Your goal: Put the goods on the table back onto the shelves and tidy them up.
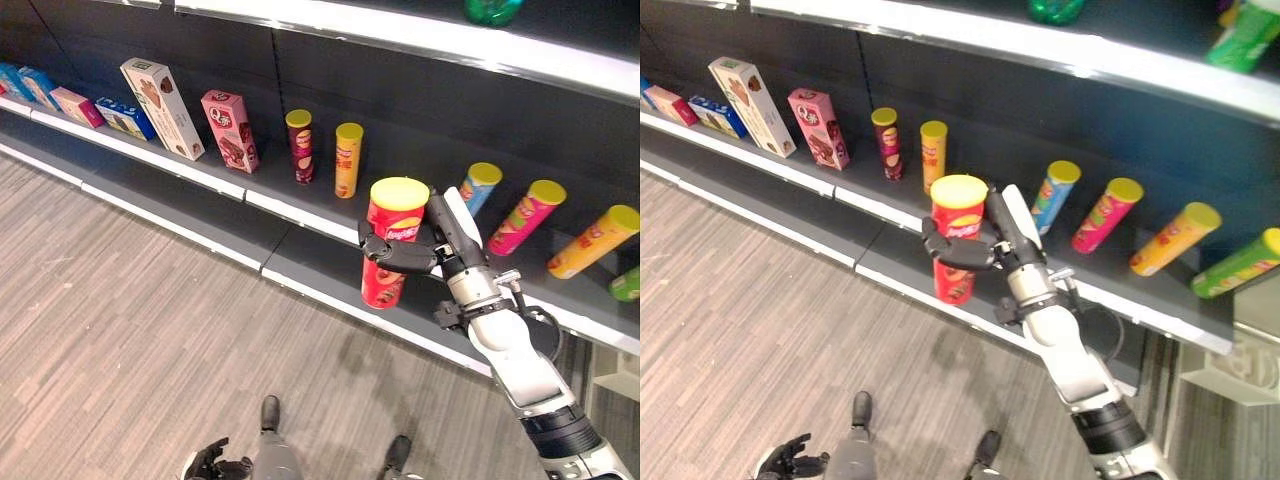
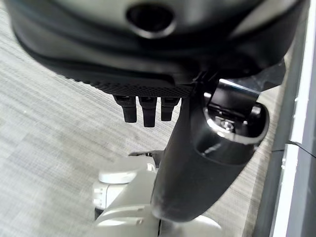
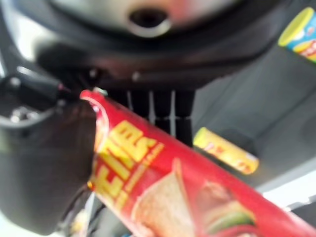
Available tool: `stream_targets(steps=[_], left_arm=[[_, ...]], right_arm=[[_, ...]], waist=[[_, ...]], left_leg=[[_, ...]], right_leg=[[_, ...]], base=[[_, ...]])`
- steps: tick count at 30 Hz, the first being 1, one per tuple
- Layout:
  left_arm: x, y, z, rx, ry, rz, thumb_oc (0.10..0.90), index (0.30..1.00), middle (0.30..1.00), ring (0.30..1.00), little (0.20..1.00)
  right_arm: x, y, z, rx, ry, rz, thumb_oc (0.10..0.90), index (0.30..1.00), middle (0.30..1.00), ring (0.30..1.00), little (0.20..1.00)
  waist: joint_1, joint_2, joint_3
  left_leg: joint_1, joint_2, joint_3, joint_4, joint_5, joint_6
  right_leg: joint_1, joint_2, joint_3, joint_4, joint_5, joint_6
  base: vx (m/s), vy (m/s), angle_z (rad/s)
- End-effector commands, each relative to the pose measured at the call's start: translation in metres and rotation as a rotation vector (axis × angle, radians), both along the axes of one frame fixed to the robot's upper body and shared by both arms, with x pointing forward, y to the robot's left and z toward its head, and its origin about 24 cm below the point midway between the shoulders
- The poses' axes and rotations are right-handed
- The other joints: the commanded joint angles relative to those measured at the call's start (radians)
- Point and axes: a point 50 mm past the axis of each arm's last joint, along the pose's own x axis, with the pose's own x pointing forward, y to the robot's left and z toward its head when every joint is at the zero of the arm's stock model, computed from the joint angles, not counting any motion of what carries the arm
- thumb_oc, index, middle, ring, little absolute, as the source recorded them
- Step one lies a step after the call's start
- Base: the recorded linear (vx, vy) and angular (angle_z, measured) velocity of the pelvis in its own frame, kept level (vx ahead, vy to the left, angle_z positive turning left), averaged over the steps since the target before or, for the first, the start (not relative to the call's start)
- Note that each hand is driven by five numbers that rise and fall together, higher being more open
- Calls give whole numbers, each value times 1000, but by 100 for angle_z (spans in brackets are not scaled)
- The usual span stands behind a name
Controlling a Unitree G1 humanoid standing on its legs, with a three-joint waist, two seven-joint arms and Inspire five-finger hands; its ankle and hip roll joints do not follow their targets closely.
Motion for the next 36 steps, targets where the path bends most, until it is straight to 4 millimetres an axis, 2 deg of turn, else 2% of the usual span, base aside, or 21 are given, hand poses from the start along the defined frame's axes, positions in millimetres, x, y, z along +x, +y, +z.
stream_targets(steps=[1, 2, 3, 6, 9, 10, 13, 16, 17, 19, 22, 26, 30, 36], left_arm=[[-8, 7, 4, 60, 6, -110, 800, 900, 900, 900, 900], [-8, 11, 4, 84, 23, -142, 800, 900, 900, 900, 900], [-8, 11, 4, 85, 23, -143, 800, 900, 900, 900, 900], [-9, 18, 6, 118, 30, -154, 800, 900, 900, 900, 900], [-10, 23, 7, 136, 33, -144, 800, 900, 900, 900, 900], [-9, 27, 9, 149, 32, -141, 800, 900, 900, 900, 900], [-7, 29, 11, 153, 18, -133, 800, 900, 900, 900, 900], [-1, 27, 12, 143, -10, -125, 800, 900, 900, 900, 900], [9, 30, 17, 175, -37, -149, 800, 900, 900, 900, 900], [10, 22, 16, 133, -55, -138, 800, 900, 900, 900, 900], [16, 9, 16, 103, -94, -143, 800, 900, 900, 900, 900], [21, 4, 17, 98, -114, -150, 800, 900, 900, 900, 900], [25, -1, 19, 102, -144, -178, 800, 900, 900, 900, 900], [38, -5, 23, 111, -191, -205, 800, 900, 900, 900, 900]], right_arm=[[-11, 11, 68, 28, -363, 50, 400, 300, 300, 300, 300], [-13, 9, 67, 23, -367, 34, 400, 300, 300, 300, 300], [-13, 9, 67, 23, -366, 33, 400, 300, 300, 300, 300], [-14, 10, 66, 20, -367, 20, 400, 300, 300, 300, 300], [-11, 11, 66, 15, -370, 8, 400, 300, 300, 300, 300], [-9, 16, 66, 31, -371, 18, 400, 300, 300, 300, 300], [-8, 18, 65, 35, -362, 22, 400, 300, 300, 300, 300], [-5, 20, 71, 35, -392, 18, 400, 300, 300, 300, 300], [-2, 16, 69, 35, -396, -22, 400, 300, 300, 300, 300], [-2, 20, 75, 19, -440, -40, 400, 300, 300, 300, 300], [-4, 14, 88, -37, -543, -128, 400, 300, 300, 300, 300], [-2, 18, 93, 13, -575, -145, 400, 300, 300, 300, 300], [11, 12, 110, 19, -685, -298, 400, 300, 300, 300, 300], [20, 4, 137, 21, -833, -450, 400, 300, 300, 300, 300]], waist=[[-5, 22, -119], [-7, 17, -121], [-5, 15, -120], [-7, 7, -117], [-5, 8, -101], [-11, 13, -74], [-11, 7, -57], [-13, 8, -39], [-15, -12, -26], [-2, -24, -27], [-1, -8, -14], [6, 10, 7], [49, 47, 65], [84, 86, 116]], left_leg=[[-26, 33, -36, 2, -37, -30], [-5, -5, -23, 5, -56, -6], [-3, -8, -20, 5, -57, -4], [29, -68, 1, 10, -96, 48], [69, -112, 33, 5, -126, 90], [102, -129, 56, 2, -152, 114], [126, -130, 68, 2, -172, 112], [120, -127, 61, 2, -176, 103], [111, -124, 40, 6, -177, 93], [93, -134, 23, 8, -168, 97], [29, -121, -14, 14, -144, 88], [-21, -114, -45, 15, -123, 81], [-95, -114, -75, 15, -97, 71], [-157, -117, -97, 20, -84, 61]], right_leg=[[64, 5, -15, 15, -89, 42], [74, -38, -1, 22, -74, 57], [75, -41, 1, 22, -74, 59], [48, -102, 33, 96, -67, 71], [-12, -155, 60, 224, -56, 75], [-70, -186, 54, 351, -15, 72], [-94, -177, 53, 355, -11, 71], [-137, -130, 53, 237, 11, 76], [-131, -97, 114, 98, 11, 97], [-132, -96, 129, 94, 40, 95], [-131, -89, 86, 64, 51, 93], [-146, -89, 56, 66, 46, 89], [-184, -101, 23, 78, 43, 89], [-225, -111, 10, 97, 34, 90]], base=[[236, 409, 25], [124, 226, 46], [191, 370, 37], [101, 297, -17], [92, 347, -58], [93, 314, -57], [59, 91, -41], [67, -60, 1], [139, -132, -5], [112, -105, 17], [22, -130, 67], [-29, -53, 30], [-57, -43, 23], [-53, -23, 14]])
